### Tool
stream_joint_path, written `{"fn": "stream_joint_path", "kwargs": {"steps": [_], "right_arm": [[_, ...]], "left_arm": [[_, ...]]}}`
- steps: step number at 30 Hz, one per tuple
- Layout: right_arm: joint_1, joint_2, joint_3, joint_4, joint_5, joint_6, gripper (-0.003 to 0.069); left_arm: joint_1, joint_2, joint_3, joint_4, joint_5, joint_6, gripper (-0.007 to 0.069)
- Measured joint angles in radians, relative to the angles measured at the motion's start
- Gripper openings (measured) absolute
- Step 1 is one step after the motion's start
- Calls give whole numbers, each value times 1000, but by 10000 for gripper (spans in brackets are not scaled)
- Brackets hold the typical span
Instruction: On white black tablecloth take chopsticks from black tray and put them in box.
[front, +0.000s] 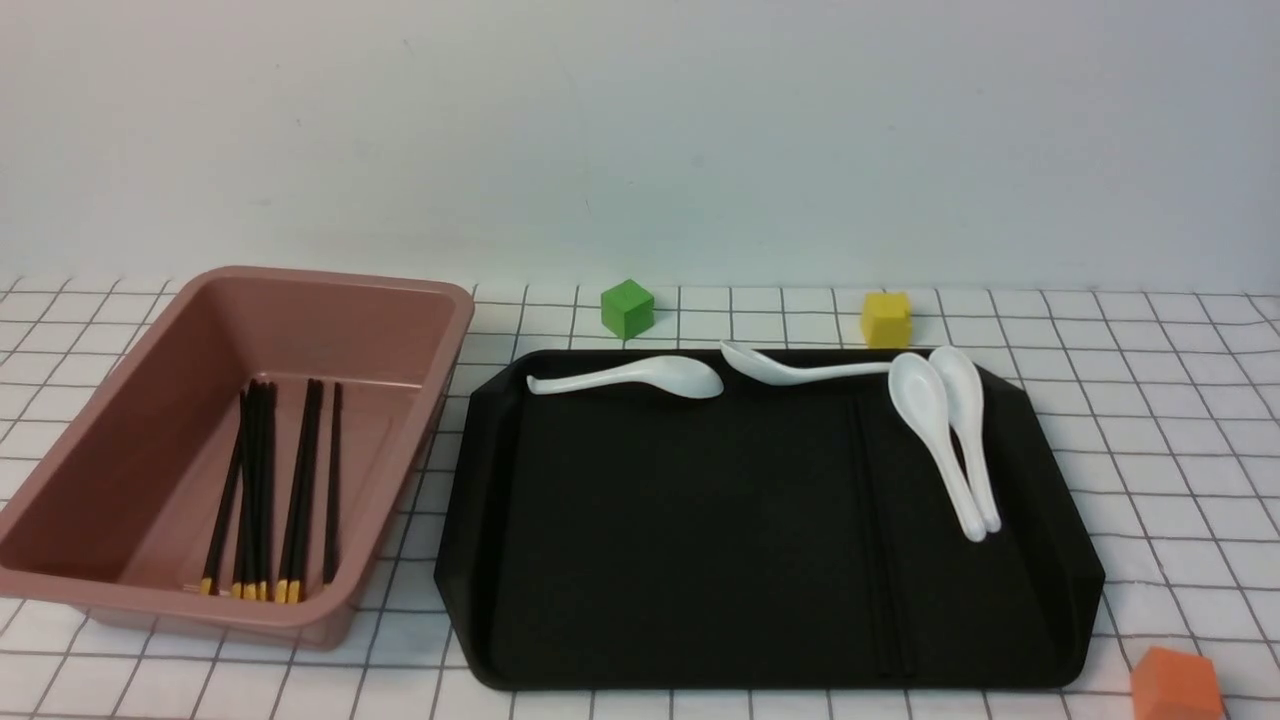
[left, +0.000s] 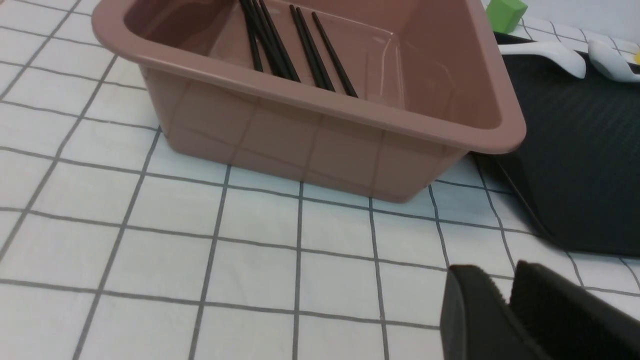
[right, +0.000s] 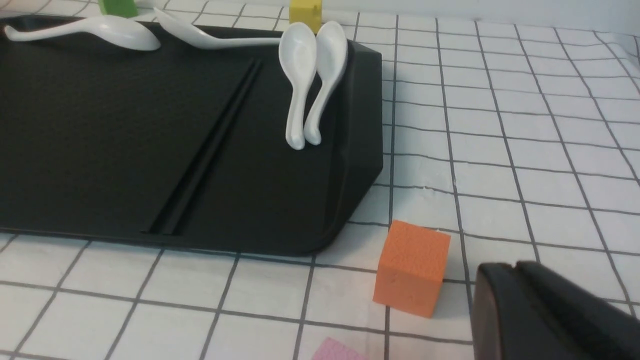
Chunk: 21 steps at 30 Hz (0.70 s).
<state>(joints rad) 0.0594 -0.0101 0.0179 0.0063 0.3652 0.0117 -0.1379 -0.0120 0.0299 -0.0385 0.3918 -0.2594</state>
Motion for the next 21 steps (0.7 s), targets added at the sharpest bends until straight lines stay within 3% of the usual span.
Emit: {"fn": "stream_joint_path", "kwargs": {"steps": [21], "right_arm": [[0, 0, 0, 0, 0, 0, 83]], "left_arm": [[0, 0, 0, 0, 0, 0, 155]]}}
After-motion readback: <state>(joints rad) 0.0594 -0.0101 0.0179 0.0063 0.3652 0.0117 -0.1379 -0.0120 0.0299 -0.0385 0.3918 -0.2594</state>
